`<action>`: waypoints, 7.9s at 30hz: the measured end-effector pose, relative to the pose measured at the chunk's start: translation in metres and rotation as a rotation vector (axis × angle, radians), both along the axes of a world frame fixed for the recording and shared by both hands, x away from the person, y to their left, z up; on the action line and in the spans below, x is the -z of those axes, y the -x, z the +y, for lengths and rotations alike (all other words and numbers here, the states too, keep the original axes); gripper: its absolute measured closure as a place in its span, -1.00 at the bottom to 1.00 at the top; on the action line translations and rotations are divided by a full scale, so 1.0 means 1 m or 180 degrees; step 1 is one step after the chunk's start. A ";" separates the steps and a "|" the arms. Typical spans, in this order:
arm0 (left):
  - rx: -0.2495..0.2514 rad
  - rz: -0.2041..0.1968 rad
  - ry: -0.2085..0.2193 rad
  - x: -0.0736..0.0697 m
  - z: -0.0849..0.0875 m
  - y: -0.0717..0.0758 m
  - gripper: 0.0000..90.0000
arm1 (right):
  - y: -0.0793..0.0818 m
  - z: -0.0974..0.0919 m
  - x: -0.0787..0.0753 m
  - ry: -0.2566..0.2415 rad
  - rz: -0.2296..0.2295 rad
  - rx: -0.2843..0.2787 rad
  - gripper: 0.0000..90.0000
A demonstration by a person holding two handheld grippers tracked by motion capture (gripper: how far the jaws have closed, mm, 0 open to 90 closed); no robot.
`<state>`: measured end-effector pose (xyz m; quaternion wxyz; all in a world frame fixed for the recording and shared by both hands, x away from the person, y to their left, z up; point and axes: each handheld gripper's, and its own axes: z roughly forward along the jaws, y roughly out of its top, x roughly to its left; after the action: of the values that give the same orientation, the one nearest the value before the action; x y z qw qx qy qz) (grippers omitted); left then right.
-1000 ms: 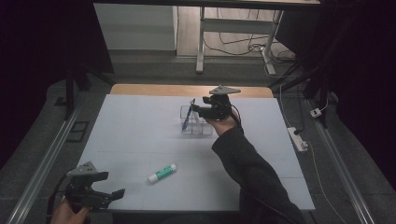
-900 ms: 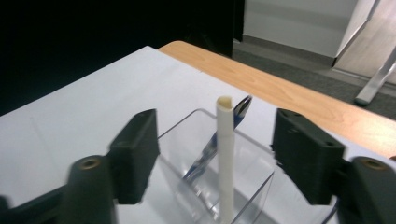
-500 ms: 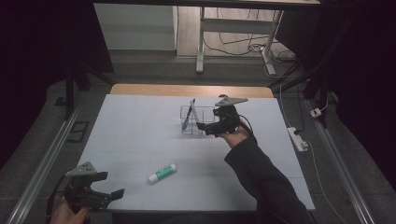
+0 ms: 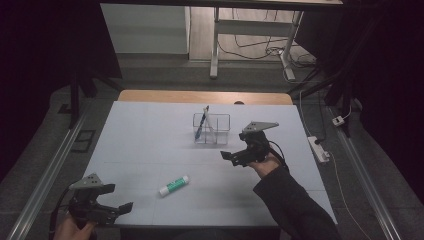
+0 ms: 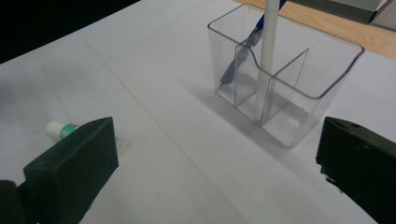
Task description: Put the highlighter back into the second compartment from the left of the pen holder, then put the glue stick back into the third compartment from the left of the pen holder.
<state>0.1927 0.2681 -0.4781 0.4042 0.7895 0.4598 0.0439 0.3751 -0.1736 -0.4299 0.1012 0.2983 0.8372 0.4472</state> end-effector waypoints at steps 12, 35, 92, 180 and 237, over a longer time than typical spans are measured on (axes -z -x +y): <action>0.0000 -0.0012 0.0014 0.000 0.000 0.000 -1.00 | 0.042 -0.038 0.002 -0.0098 0.0022 0.0131 -1.00; 0.0013 -0.0006 -0.0020 0.000 -0.002 0.000 -1.00 | 0.080 -0.047 0.016 0.0046 0.0243 -0.0011 -1.00; 0.0040 -0.0008 0.0014 0.000 0.000 -0.001 -1.00 | 0.046 0.186 0.058 0.1457 0.0054 -0.2059 -0.84; 0.0039 0.0014 0.0005 0.000 0.000 -0.001 -1.00 | -0.061 0.037 -0.024 0.0060 -0.0227 0.0110 0.46; 0.0060 0.0022 -0.0010 0.001 -0.001 -0.001 -1.00 | -0.116 0.057 0.028 -0.0046 -0.0507 0.0484 0.42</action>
<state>0.1941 0.2672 -0.4789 0.4018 0.7946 0.4537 0.0381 0.4915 -0.1165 -0.4577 0.1988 0.3252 0.7982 0.4665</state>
